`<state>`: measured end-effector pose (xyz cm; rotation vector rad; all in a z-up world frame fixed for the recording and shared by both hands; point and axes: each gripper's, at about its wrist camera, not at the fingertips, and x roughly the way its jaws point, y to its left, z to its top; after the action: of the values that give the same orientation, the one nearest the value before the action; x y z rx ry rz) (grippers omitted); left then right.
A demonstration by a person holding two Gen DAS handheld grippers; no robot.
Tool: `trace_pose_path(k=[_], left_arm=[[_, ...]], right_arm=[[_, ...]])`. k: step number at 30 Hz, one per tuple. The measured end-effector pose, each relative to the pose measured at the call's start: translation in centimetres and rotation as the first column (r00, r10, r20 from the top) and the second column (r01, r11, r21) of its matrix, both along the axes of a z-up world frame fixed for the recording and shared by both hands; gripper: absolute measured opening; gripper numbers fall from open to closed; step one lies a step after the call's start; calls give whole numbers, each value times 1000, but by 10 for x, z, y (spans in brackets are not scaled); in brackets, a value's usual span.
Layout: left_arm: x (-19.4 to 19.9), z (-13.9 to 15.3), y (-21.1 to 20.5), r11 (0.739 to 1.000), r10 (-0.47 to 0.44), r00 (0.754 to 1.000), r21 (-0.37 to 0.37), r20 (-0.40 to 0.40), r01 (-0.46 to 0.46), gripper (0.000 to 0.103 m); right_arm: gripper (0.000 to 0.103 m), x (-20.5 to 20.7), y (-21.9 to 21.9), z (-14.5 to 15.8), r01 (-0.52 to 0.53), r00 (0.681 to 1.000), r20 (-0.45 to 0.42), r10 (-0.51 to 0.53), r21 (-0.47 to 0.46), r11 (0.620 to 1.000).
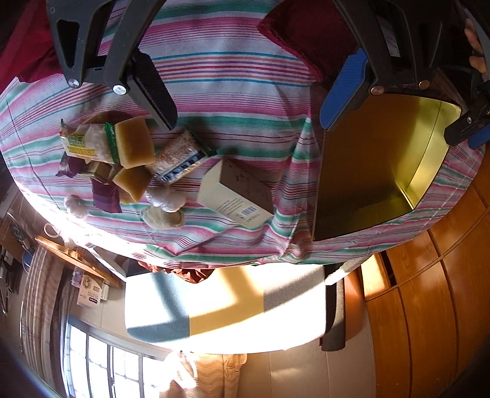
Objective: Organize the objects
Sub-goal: 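Reach the left gripper to the white printed box and grasp it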
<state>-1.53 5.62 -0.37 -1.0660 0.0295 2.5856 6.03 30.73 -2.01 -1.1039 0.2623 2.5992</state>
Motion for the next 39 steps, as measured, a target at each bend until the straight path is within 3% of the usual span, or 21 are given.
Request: trace_pose_path(k=[8, 18, 29, 33, 39], left_arm=[[-6, 13, 59, 991, -133, 991, -23, -23, 133, 103], [-6, 10, 101, 981, -179, 984, -73, -14, 177, 103], [-27, 11, 155, 967, -255, 961, 5, 104, 255, 103], [-44, 2, 189, 962, -274, 942, 43, 195, 271, 103], [-80, -19, 233, 977, -208, 937, 23, 280, 210, 103]], right_arm=[[96, 25, 69, 1, 178, 984, 12, -178, -2, 984], [96, 28, 85, 4, 219, 976, 2, -219, 9, 976], [96, 47, 147, 28, 320, 946, -62, -318, 14, 947], [96, 59, 176, 20, 336, 934, -68, -350, -158, 929], [96, 77, 196, 11, 292, 920, -144, -365, -371, 882]])
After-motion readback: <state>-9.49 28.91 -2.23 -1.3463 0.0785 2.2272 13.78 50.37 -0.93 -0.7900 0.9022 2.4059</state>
